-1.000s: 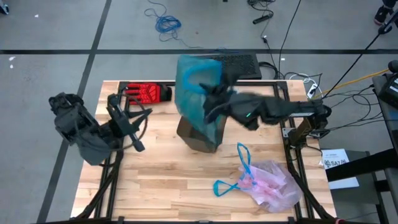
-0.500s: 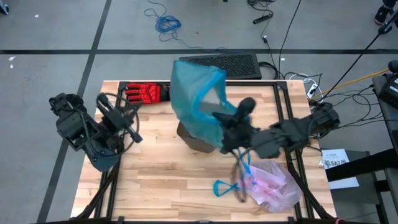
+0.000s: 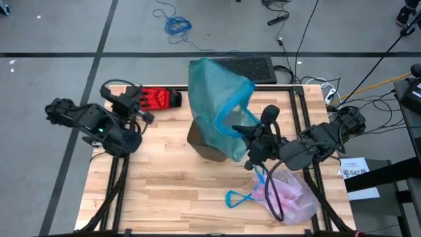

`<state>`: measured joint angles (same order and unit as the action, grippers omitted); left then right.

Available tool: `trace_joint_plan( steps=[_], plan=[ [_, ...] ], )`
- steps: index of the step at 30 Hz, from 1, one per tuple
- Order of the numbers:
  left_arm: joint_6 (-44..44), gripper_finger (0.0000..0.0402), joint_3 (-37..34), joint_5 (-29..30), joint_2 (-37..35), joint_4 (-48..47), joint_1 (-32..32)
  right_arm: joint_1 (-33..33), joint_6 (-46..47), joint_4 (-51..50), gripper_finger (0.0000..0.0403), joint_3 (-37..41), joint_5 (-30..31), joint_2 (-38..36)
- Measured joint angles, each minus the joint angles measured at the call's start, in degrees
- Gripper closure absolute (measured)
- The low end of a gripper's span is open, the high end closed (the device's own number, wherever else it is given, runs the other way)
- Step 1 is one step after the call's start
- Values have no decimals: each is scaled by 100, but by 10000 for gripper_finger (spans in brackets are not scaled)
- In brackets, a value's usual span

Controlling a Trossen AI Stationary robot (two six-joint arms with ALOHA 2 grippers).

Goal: Place trash/remove bag and relplace
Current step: Insert the blue trash bag into the black trash bin

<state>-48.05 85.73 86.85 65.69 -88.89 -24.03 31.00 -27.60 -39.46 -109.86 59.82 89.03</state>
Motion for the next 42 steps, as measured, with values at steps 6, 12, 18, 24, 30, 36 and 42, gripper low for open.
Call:
trace_joint_plan(
  steps=[6, 12, 18, 24, 30, 36, 42],
  plan=[
    [1089, 401, -262, -229, 374, 1296, -50, -2, 25, -67, 403, 0, -34, 0],
    [3510, 401, -264, -885, 849, 3144, 80, -2, 266, -237, 403, 0, -324, 0],
    [5958, 402, -266, -3053, 761, 5634, 446, -2, 621, -645, 403, 0, -339, 0],
    [7480, 402, -258, -4489, 468, 7110, 1600, 66, 790, -774, 403, 0, -479, 0],
    [7466, 402, -257, -6453, 669, 7234, 3865, 98, 789, -746, 403, 0, -717, 2],
    [7089, 401, -257, -8757, 1432, 8139, 5474, 98, 809, -747, 403, 0, -772, 2],
    [6484, 402, -257, -11276, 2067, 7644, 5669, 98, 762, -821, 403, 2, -762, -27]
  ],
)
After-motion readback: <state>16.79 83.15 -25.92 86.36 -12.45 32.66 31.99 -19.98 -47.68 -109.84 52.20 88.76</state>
